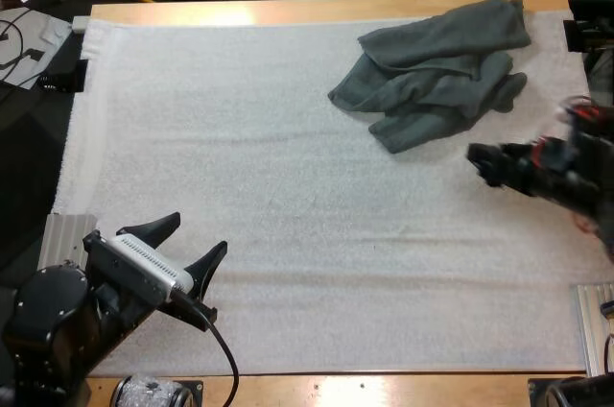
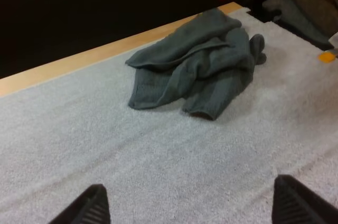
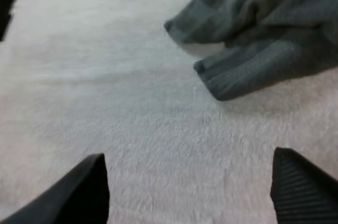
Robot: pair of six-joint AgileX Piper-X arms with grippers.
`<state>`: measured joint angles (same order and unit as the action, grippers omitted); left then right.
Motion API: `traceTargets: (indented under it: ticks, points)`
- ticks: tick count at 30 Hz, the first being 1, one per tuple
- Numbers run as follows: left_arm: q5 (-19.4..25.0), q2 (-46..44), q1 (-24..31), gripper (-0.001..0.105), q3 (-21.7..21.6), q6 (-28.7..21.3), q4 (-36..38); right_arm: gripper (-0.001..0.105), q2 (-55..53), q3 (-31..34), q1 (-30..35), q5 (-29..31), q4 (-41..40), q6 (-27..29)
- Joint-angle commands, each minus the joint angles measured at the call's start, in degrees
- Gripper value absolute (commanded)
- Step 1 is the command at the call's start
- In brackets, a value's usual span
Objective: Pick towel from pile, fold and stack
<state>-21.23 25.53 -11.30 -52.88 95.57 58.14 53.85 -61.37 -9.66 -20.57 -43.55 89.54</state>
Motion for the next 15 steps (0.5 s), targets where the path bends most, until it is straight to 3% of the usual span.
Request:
traceTargets:
  ticks: [1,7,13,15]
  points:
    - [-0.3,0.2,-0.4,0.062,-0.4,0.6,-0.3,0.063,9.1,-0.1,-4.6,4.5,8.1,-5.9]
    - [-0.7,0.2,-0.3,0.062,-0.3,0.8,-0.2,0.063,21.0,0.0,-7.1,9.6,17.2,-14.9]
    - [-0.9,0.1,-0.2,0.062,-0.3,1.4,0.6,0.063,31.4,-0.7,-6.7,12.3,22.9,-19.1]
    - [-1.0,-0.1,-0.3,0.062,-0.4,1.1,0.5,0.063,30.5,-0.2,-7.1,11.8,22.7,-19.2]
